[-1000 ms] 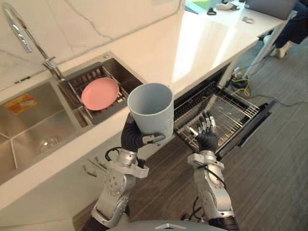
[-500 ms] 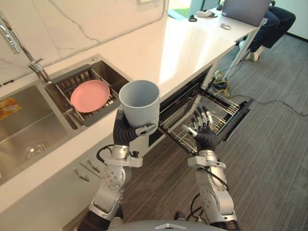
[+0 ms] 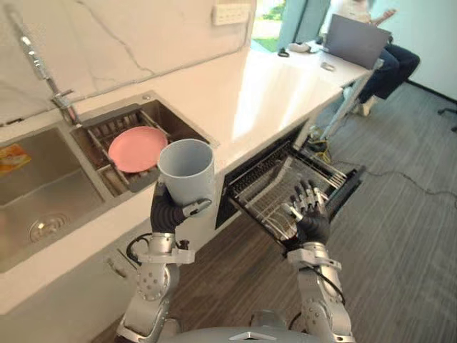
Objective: Walk over to the sink, pick up the cup, carry it to the dishwasher, place the cup inside the dishwasher, then close the dishwasher door
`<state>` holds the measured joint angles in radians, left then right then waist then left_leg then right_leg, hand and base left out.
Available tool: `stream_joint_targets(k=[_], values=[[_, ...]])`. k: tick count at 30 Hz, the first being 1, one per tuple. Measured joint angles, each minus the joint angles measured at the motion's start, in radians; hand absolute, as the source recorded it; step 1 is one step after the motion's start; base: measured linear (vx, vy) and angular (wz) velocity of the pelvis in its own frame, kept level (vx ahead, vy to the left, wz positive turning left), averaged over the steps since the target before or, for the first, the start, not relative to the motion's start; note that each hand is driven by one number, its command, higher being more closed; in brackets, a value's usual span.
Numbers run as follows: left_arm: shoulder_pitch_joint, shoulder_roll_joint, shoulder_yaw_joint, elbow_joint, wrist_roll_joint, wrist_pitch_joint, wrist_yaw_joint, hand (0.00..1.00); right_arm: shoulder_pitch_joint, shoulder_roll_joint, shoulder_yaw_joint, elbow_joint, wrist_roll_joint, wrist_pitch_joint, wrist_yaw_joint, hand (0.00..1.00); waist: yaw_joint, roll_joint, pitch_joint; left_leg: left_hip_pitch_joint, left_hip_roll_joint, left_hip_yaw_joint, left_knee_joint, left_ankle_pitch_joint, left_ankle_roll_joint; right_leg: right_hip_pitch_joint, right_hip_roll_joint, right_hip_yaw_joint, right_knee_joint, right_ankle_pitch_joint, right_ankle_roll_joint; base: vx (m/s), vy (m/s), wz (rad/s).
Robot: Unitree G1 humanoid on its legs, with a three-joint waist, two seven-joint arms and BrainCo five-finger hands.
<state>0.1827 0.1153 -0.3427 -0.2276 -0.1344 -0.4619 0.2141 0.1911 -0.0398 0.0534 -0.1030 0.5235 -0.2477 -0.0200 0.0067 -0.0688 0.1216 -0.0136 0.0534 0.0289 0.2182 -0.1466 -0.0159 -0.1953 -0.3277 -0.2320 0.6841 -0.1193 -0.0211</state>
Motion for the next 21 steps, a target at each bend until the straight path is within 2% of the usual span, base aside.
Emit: stream_joint_targets(k=[1, 2, 4, 5, 6, 7, 8, 9, 10, 11, 12, 13, 14, 15, 16, 17, 18, 19, 21], values=[[0.000, -0.001, 0.019, -0.001, -0.002, 0.000, -0.006, 1.00, -0.031, 0.000, 0.005, 0.019, 0.000, 0.000, 0.012, 0.00, 0.015, 0.009, 0.005, 0.000, 0.018, -0.001, 0.026, -0.025, -0.009, -0.005, 0.014, 0.019, -0.049, -0.040, 0.034, 0.18, -0.126, -0.12], [0.000, -0.001, 0.030, -0.001, -0.006, 0.000, -0.008, 1.00, -0.045, 0.000, 0.007, 0.022, -0.001, 0.000, 0.019, 0.00, 0.024, 0.016, 0.007, -0.002, 0.030, 0.001, 0.041, -0.038, -0.016, -0.012, 0.026, 0.039, -0.093, -0.048, 0.048, 0.16, -0.157, -0.20], [-0.001, 0.002, 0.065, -0.002, -0.039, 0.000, -0.027, 1.00, -0.078, -0.001, 0.013, 0.020, 0.000, -0.003, 0.036, 0.00, 0.030, 0.057, 0.019, -0.011, 0.089, -0.013, 0.117, -0.108, -0.051, -0.017, 0.088, 0.191, -0.328, -0.011, 0.099, 0.14, -0.189, -0.06], [-0.002, 0.002, 0.068, -0.002, -0.041, -0.001, -0.028, 1.00, -0.076, -0.001, 0.013, 0.017, 0.000, -0.004, 0.039, 0.00, 0.027, 0.062, 0.020, -0.015, 0.098, -0.022, 0.135, -0.123, -0.063, -0.017, 0.097, 0.222, -0.360, 0.001, 0.111, 0.18, -0.297, 0.40], [-0.003, 0.006, 0.069, -0.006, -0.058, -0.005, -0.045, 1.00, -0.061, -0.001, 0.011, -0.008, 0.000, -0.006, 0.045, 0.00, 0.013, 0.067, 0.029, -0.029, 0.120, -0.069, 0.202, -0.176, -0.097, -0.022, 0.111, 0.289, -0.393, 0.037, 0.158, 0.25, -0.449, 0.73], [-0.002, 0.008, 0.068, -0.010, -0.062, -0.005, -0.061, 1.00, -0.044, -0.001, 0.006, -0.025, 0.001, -0.006, 0.055, 0.00, 0.006, 0.058, 0.030, -0.029, 0.136, -0.110, 0.248, -0.219, -0.134, -0.024, 0.103, 0.305, -0.376, 0.038, 0.157, 0.22, -0.446, 0.84], [0.001, 0.012, 0.068, -0.016, -0.065, -0.005, -0.069, 1.00, -0.040, -0.001, 0.002, -0.035, 0.001, -0.005, 0.059, 0.00, 0.007, 0.052, 0.027, -0.022, 0.146, -0.122, 0.259, -0.237, -0.153, -0.022, 0.102, 0.299, -0.376, 0.041, 0.151, 0.25, -0.537, 0.83], [0.014, -0.001, 0.065, -0.010, -0.069, -0.005, -0.076, 1.00, -0.043, -0.028, -0.013, -0.037, 0.017, -0.004, 0.071, 0.00, -0.002, 0.080, 0.014, -0.003, 0.203, -0.155, 0.250, -0.255, -0.184, 0.002, 0.142, 0.251, -0.328, 0.051, 0.244, 0.23, -0.426, 0.60], [0.030, -0.017, 0.061, -0.012, -0.068, -0.003, -0.078, 1.00, -0.043, -0.048, -0.026, -0.037, 0.022, 0.001, 0.073, 0.00, 0.001, 0.109, 0.000, 0.002, 0.230, -0.173, 0.228, -0.232, -0.182, 0.006, 0.169, 0.226, -0.325, 0.031, 0.220, 0.33, -0.447, 0.50], [0.044, -0.042, 0.064, -0.016, -0.066, -0.003, -0.087, 1.00, -0.065, -0.073, -0.043, -0.037, 0.031, 0.013, 0.073, 0.00, 0.007, 0.131, -0.015, -0.009, 0.239, -0.180, 0.227, -0.150, -0.145, -0.001, 0.184, 0.213, -0.316, 0.023, 0.203, 0.36, -0.359, 0.35], [0.042, -0.064, 0.066, -0.017, -0.073, -0.002, -0.092, 1.00, -0.085, -0.102, -0.066, -0.038, 0.040, 0.017, 0.074, 0.00, 0.001, 0.130, -0.012, -0.046, 0.229, -0.178, 0.247, -0.062, -0.114, 0.015, 0.175, 0.188, -0.340, 0.029, 0.194, 0.40, -0.422, 0.39], [0.035, -0.074, 0.065, -0.017, -0.078, -0.001, -0.097, 1.00, -0.088, -0.113, -0.081, -0.038, 0.040, 0.017, 0.074, 0.00, -0.004, 0.135, -0.011, -0.069, 0.226, -0.169, 0.270, -0.022, -0.113, 0.037, 0.173, 0.177, -0.364, 0.031, 0.188, 0.35, -0.396, 0.54], [0.024, -0.090, 0.064, -0.018, -0.078, -0.002, -0.118, 1.00, -0.088, -0.127, -0.108, -0.037, 0.040, 0.017, 0.072, 0.00, -0.002, 0.136, -0.010, -0.093, 0.209, -0.152, 0.306, -0.030, -0.153, 0.085, 0.165, 0.152, -0.414, 0.038, 0.175, 0.26, -0.289, 0.40], [0.019, -0.093, 0.060, -0.019, -0.076, -0.014, -0.136, 1.00, -0.090, -0.135, -0.116, -0.040, 0.039, 0.008, 0.070, 0.00, 0.004, 0.136, -0.010, -0.097, 0.181, -0.111, 0.295, -0.062, -0.175, 0.123, 0.161, 0.133, -0.464, 0.049, 0.162, 0.17, -0.180, 0.27], [0.014, -0.093, 0.056, -0.019, -0.073, -0.020, -0.138, 1.00, -0.091, -0.137, -0.116, -0.043, 0.038, 0.002, 0.067, 0.00, 0.006, 0.136, -0.011, -0.103, 0.168, -0.092, 0.270, -0.070, -0.170, 0.131, 0.158, 0.128, -0.480, 0.051, 0.162, 0.15, -0.126, 0.22], [-0.002, -0.095, 0.050, -0.019, -0.062, -0.024, -0.139, 1.00, -0.092, -0.138, -0.116, -0.046, 0.038, -0.010, 0.059, 0.00, 0.004, 0.145, -0.016, -0.112, 0.141, -0.051, 0.174, -0.051, -0.158, 0.139, 0.159, 0.107, -0.502, 0.054, 0.162, 0.17, -0.086, 0.27], [-0.018, -0.096, 0.042, -0.019, -0.057, -0.026, -0.138, 1.00, -0.093, -0.137, -0.114, -0.044, 0.037, -0.011, 0.053, 0.00, 0.004, 0.163, -0.025, -0.106, 0.126, -0.009, 0.055, 0.010, -0.136, 0.138, 0.176, 0.094, -0.513, 0.055, 0.163, 0.16, -0.051, 0.28], [-0.028, -0.086, 0.039, -0.014, -0.056, -0.026, -0.135, 1.00, -0.094, -0.126, -0.113, -0.038, 0.033, -0.010, 0.049, 0.00, 0.006, 0.154, -0.024, -0.097, 0.126, 0.003, 0.030, 0.018, -0.133, 0.140, 0.174, 0.093, -0.519, 0.056, 0.164, 0.11, -0.004, 0.15], [-0.041, -0.061, 0.026, -0.004, -0.056, -0.026, -0.127, 1.00, -0.102, -0.082, -0.089, -0.039, 0.015, -0.010, 0.021, 0.00, 0.008, 0.116, -0.028, -0.048, 0.095, 0.007, -0.090, 0.080, -0.123, 0.141, 0.161, 0.094, -0.541, 0.070, 0.170, 0.09, 0.004, 0.12]])
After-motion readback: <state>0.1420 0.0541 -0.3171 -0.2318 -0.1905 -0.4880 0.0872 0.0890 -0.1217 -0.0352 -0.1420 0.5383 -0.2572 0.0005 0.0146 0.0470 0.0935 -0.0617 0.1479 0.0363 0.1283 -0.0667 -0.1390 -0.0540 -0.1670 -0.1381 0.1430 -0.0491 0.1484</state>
